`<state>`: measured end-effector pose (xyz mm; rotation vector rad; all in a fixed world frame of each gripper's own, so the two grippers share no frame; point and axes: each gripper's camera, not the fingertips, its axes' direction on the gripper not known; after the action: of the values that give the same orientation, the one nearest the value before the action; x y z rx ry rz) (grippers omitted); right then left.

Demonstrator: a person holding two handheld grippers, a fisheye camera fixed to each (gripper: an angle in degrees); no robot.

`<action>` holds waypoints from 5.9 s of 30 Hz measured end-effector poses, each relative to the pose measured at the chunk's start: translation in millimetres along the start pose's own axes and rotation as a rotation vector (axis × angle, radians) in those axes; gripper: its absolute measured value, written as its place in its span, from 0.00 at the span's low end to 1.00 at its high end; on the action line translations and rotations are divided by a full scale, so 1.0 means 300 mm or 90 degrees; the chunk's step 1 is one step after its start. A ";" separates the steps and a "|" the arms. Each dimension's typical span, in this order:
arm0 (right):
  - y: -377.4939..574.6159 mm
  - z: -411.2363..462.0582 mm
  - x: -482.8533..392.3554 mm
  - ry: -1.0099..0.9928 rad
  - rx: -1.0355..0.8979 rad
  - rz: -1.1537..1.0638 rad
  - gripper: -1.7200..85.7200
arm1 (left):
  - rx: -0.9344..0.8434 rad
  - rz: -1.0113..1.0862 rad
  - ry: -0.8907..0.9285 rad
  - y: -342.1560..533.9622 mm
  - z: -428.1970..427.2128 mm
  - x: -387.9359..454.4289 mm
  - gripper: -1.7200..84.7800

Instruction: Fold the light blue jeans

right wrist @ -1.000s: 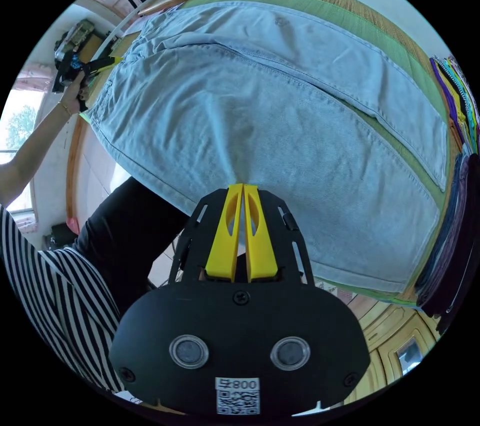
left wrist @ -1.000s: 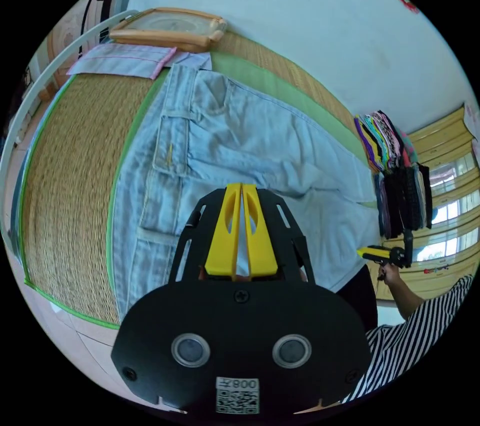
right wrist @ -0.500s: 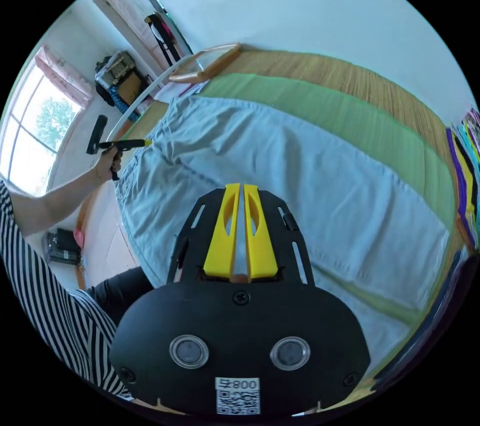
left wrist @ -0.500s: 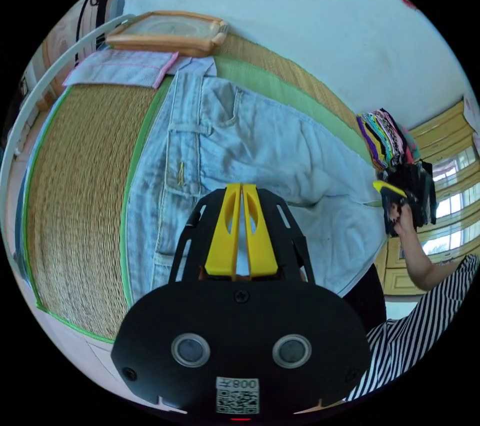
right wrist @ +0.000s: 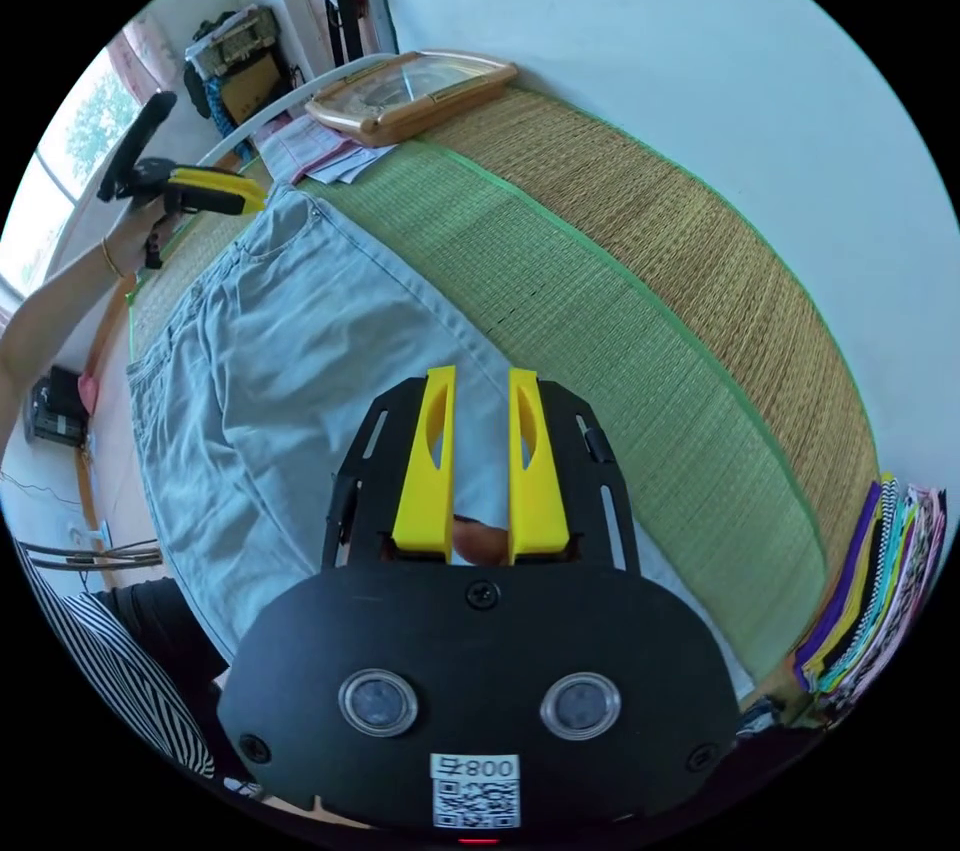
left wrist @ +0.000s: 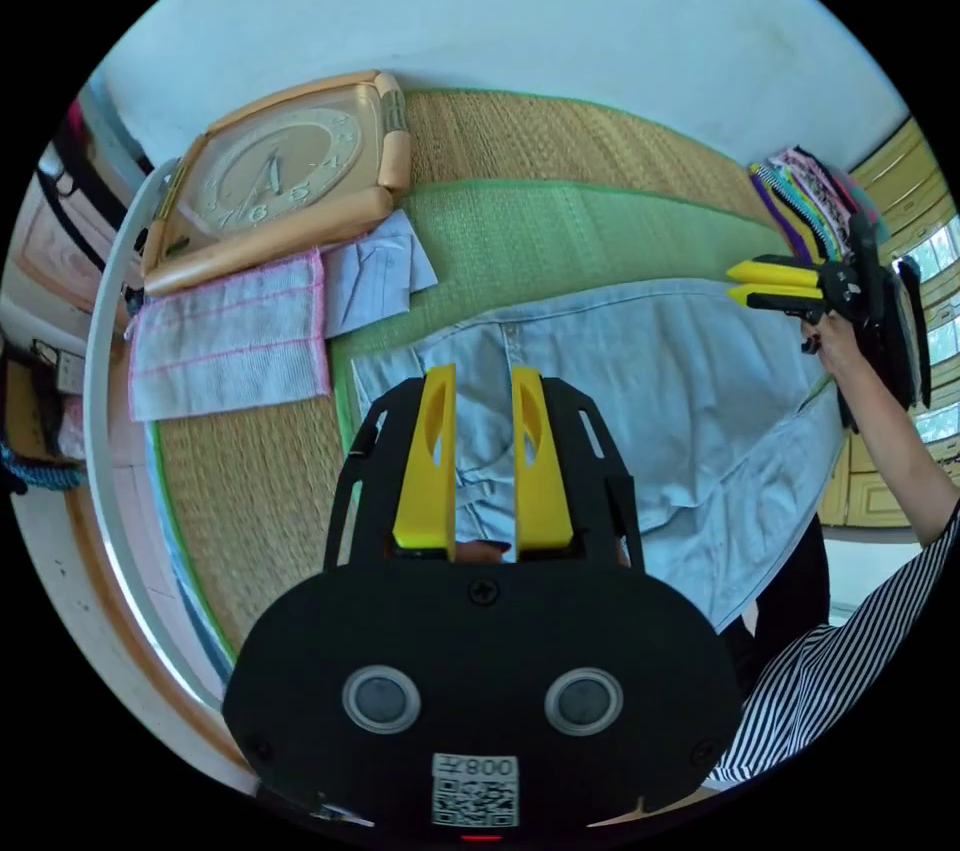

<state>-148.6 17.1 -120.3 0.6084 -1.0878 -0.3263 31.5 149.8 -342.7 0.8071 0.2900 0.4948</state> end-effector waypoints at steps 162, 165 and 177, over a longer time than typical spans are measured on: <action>0.817 0.319 -1.642 -0.109 -0.169 0.001 0.06 | 0.225 -0.380 0.331 2.470 -0.888 -0.323 0.02; 0.830 0.304 -1.595 -0.114 -0.166 0.003 0.06 | 0.152 -0.286 0.335 2.372 -0.772 -0.215 0.02; 0.913 0.134 -1.382 -0.146 -0.074 0.019 0.05 | 0.108 -0.153 0.325 2.305 -0.477 -0.126 0.02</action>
<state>-379.1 442.3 -241.0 0.4580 -1.2878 -0.4378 -276.4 624.0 81.8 0.7888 0.9008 0.4471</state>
